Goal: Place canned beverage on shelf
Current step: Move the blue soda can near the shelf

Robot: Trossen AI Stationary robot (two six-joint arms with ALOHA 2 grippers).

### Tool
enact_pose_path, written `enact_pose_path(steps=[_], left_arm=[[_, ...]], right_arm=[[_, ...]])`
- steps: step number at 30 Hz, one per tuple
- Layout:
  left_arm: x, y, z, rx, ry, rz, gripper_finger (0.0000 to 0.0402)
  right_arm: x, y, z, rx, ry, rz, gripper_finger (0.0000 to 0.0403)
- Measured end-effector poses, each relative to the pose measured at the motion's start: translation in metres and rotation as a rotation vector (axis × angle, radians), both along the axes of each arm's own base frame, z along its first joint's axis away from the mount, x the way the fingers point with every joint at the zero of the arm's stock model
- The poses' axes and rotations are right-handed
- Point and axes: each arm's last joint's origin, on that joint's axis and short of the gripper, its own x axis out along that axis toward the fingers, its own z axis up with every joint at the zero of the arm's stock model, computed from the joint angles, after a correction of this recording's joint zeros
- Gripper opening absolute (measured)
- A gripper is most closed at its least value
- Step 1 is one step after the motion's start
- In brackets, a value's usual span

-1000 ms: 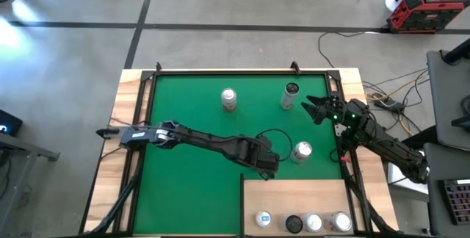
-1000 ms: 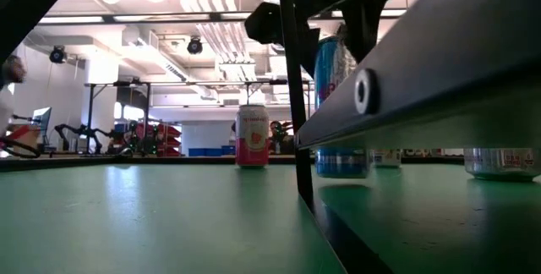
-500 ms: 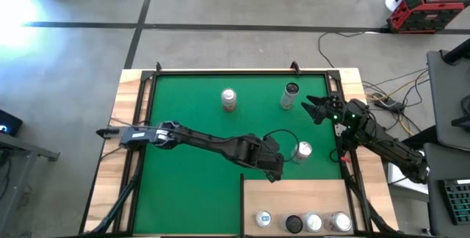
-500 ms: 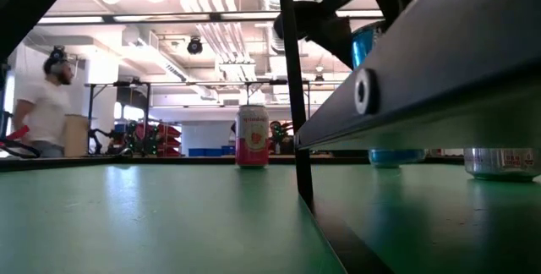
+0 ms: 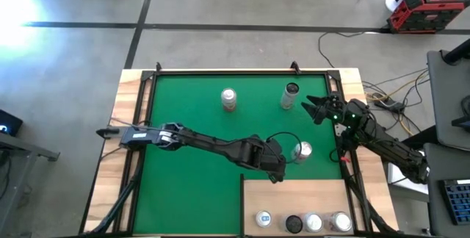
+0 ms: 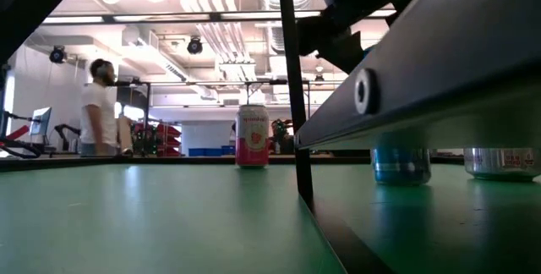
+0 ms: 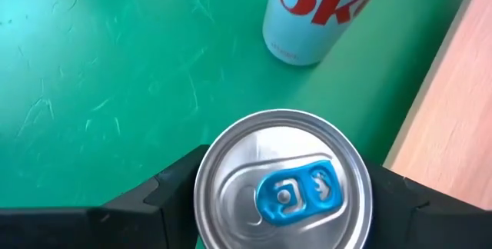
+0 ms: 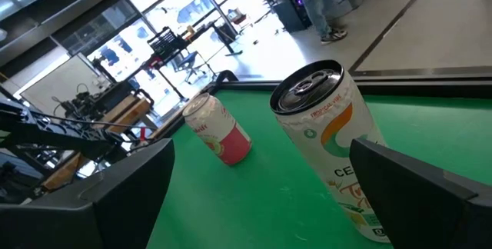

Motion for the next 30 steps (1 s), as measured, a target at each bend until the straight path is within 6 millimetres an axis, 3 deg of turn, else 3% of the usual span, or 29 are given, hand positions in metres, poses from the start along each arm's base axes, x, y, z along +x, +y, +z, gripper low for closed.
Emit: enact_pose_path(steps=[17,30], left_arm=[[0.009,-0.002,-0.004,-0.014,-0.088,0.016,0.0238],[0.022,-0.004,-0.022,0.011,-0.155,0.048,0.0238]], right_arm=[[0.0,0.0,0.0,0.0,0.0,0.0,0.0384],[0.0,0.0,0.0,0.0,0.0,-0.001,0.0384]])
